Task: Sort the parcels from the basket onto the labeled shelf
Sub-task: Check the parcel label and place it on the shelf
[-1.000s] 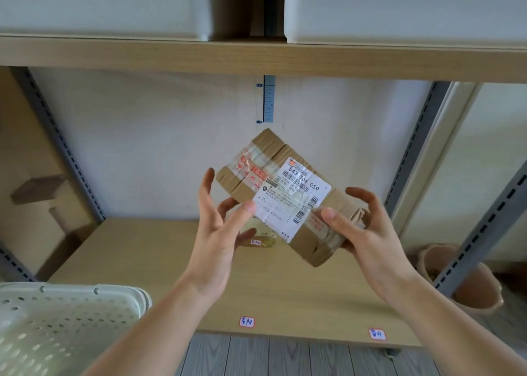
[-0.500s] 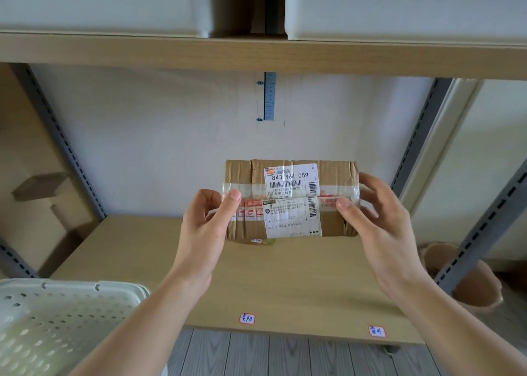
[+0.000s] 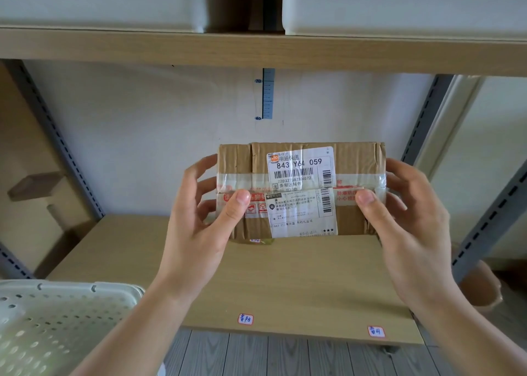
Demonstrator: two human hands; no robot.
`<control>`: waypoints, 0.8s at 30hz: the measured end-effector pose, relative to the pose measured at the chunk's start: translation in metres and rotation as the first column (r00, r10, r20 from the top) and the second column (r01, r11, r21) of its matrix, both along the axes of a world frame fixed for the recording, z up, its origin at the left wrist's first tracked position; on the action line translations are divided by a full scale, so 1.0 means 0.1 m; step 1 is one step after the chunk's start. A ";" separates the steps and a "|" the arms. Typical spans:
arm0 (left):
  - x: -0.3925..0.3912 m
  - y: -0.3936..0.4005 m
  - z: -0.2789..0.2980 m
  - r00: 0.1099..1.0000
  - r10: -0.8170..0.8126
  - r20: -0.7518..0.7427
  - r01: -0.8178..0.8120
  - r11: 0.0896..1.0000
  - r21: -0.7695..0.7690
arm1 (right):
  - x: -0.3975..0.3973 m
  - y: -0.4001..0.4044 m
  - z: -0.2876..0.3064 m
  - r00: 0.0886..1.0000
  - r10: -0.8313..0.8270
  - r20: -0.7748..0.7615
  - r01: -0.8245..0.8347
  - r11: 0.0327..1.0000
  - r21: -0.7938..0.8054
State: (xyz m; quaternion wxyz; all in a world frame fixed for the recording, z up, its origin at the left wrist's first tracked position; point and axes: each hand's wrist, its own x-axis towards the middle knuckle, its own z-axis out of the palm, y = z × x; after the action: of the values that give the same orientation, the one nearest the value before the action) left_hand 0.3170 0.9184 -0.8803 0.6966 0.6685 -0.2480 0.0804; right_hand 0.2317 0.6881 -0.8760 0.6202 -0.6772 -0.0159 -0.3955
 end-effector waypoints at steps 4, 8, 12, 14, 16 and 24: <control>-0.03 -0.01 0.04 0.994 0.047 0.101 -0.046 0.999 -0.015 | -0.03 0.04 0.04 0.998 -0.019 0.052 0.021 0.999 -0.027; -0.03 0.00 0.04 0.991 0.071 0.111 -0.065 0.996 -0.054 | -0.04 0.07 0.07 0.995 -0.046 0.086 0.054 0.994 -0.092; -0.03 0.00 0.05 0.991 0.069 0.113 -0.063 0.996 -0.060 | -0.01 0.08 0.07 0.995 -0.041 0.093 0.051 0.993 -0.109; -0.02 0.01 0.04 0.992 0.076 0.102 -0.069 0.995 -0.072 | 0.00 0.07 0.07 0.997 -0.009 0.076 0.018 0.994 -0.110; 0.00 0.01 0.04 0.993 0.080 0.082 -0.071 0.992 -0.109 | 0.02 0.05 0.06 0.998 0.032 0.046 -0.025 0.990 -0.137; 0.00 0.03 0.06 0.992 0.100 0.074 -0.085 0.979 -0.187 | 0.07 0.04 0.01 0.993 0.116 0.021 -0.107 0.965 -0.240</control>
State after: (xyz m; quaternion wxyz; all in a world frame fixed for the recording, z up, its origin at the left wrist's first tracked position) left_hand 0.3166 0.9211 -0.8742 0.7400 0.6082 -0.2368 0.1629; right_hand 0.2391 0.6924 -0.8749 0.5553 -0.7379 -0.1120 -0.3669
